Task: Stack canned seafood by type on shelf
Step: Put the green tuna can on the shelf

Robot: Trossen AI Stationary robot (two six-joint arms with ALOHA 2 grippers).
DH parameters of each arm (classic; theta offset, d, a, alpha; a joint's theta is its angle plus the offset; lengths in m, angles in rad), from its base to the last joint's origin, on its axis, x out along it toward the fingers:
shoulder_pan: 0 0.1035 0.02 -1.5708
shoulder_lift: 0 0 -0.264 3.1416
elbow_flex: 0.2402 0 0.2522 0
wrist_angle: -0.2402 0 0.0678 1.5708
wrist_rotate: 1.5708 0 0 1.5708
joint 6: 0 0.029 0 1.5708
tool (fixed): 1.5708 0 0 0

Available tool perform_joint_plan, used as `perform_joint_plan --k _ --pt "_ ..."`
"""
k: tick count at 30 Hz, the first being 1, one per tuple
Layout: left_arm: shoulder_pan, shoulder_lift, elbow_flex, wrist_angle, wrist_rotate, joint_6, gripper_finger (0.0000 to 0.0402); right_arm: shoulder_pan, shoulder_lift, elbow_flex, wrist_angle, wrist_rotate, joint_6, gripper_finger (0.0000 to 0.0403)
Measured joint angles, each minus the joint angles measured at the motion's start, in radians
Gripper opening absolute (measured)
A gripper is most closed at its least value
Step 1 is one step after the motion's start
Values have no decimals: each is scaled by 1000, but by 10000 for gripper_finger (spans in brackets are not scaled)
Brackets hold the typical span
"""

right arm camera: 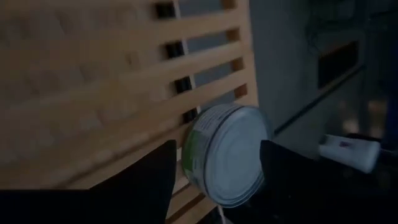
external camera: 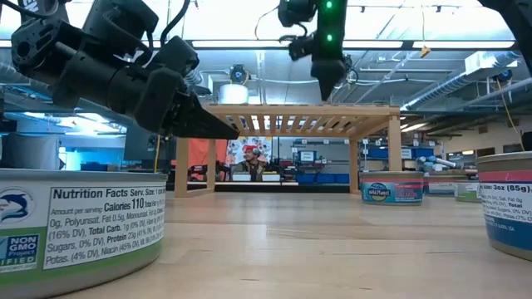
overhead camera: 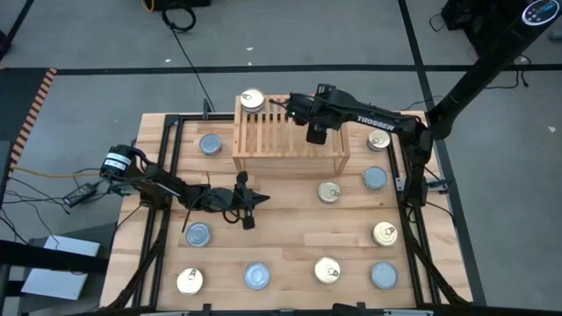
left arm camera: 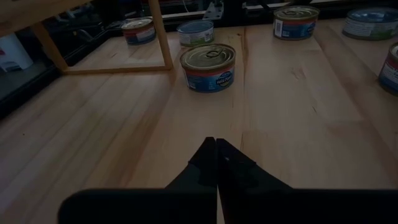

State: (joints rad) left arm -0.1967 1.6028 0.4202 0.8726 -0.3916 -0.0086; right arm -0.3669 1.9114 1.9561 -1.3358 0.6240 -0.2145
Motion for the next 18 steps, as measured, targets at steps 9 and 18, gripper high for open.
perform_joint_plan --k 9,18 --pt "0 0 0 -3 0 0 0 -41 -1 158 -42 -108 50 80" --pt "-2 0 0 -4 0 1 0 -149 0 104 -57 -264 147 18"
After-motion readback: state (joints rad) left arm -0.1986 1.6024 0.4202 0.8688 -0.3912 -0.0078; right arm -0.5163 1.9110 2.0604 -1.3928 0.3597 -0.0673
